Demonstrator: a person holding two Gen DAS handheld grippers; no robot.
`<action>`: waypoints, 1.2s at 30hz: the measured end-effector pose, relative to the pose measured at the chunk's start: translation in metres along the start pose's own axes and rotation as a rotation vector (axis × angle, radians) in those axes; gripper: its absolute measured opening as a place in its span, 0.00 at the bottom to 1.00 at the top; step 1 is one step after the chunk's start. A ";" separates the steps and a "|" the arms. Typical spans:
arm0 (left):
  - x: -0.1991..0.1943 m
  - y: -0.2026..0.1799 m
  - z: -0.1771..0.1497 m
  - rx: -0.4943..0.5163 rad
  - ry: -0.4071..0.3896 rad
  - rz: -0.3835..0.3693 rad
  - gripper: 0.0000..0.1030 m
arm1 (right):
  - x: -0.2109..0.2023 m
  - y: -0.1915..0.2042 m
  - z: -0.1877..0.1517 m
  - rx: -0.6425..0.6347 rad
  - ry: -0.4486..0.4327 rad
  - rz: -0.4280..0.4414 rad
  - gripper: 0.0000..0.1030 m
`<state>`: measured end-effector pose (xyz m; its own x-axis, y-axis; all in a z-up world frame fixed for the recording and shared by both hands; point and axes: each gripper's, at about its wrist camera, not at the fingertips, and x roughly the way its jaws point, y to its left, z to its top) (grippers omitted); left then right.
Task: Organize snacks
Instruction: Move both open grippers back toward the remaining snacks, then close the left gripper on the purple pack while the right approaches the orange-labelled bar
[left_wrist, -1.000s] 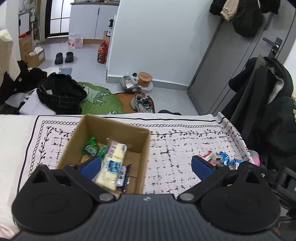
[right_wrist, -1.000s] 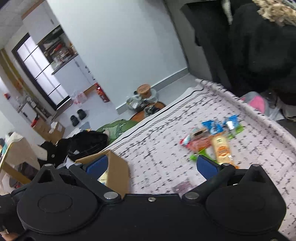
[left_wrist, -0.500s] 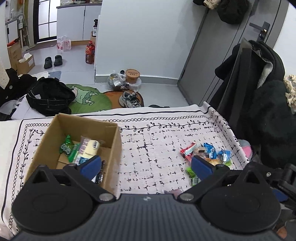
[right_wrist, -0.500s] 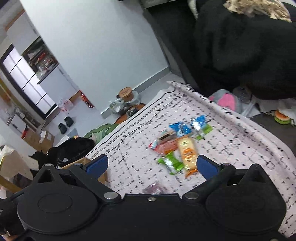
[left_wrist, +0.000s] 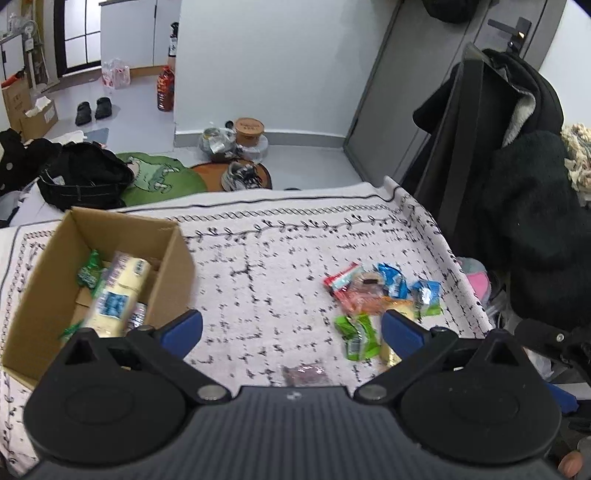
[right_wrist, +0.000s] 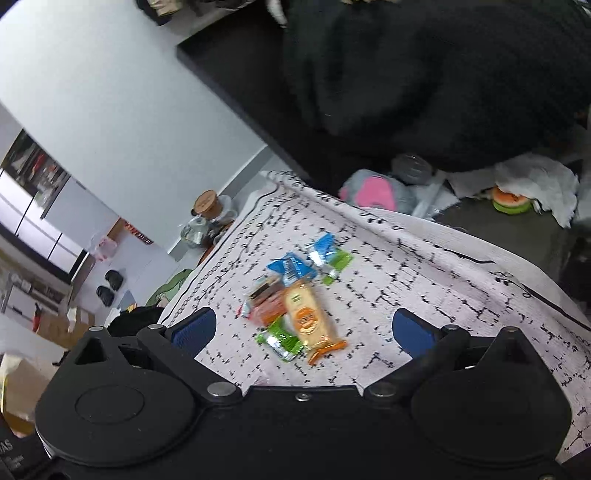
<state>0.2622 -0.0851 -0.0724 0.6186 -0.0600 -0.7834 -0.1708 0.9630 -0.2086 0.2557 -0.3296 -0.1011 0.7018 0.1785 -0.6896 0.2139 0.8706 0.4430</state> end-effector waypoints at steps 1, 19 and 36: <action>0.003 -0.003 -0.001 -0.001 0.007 -0.004 0.99 | 0.002 -0.003 0.001 0.009 0.005 -0.002 1.00; 0.071 -0.020 -0.032 0.011 0.154 0.029 0.89 | 0.039 -0.009 -0.003 0.010 0.105 -0.049 1.00; 0.124 -0.009 -0.055 -0.082 0.269 0.027 0.45 | 0.076 -0.002 -0.011 -0.072 0.145 -0.129 0.88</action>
<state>0.2979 -0.1161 -0.2000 0.3890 -0.1131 -0.9143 -0.2530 0.9412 -0.2240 0.3016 -0.3126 -0.1608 0.5658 0.1231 -0.8153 0.2427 0.9201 0.3073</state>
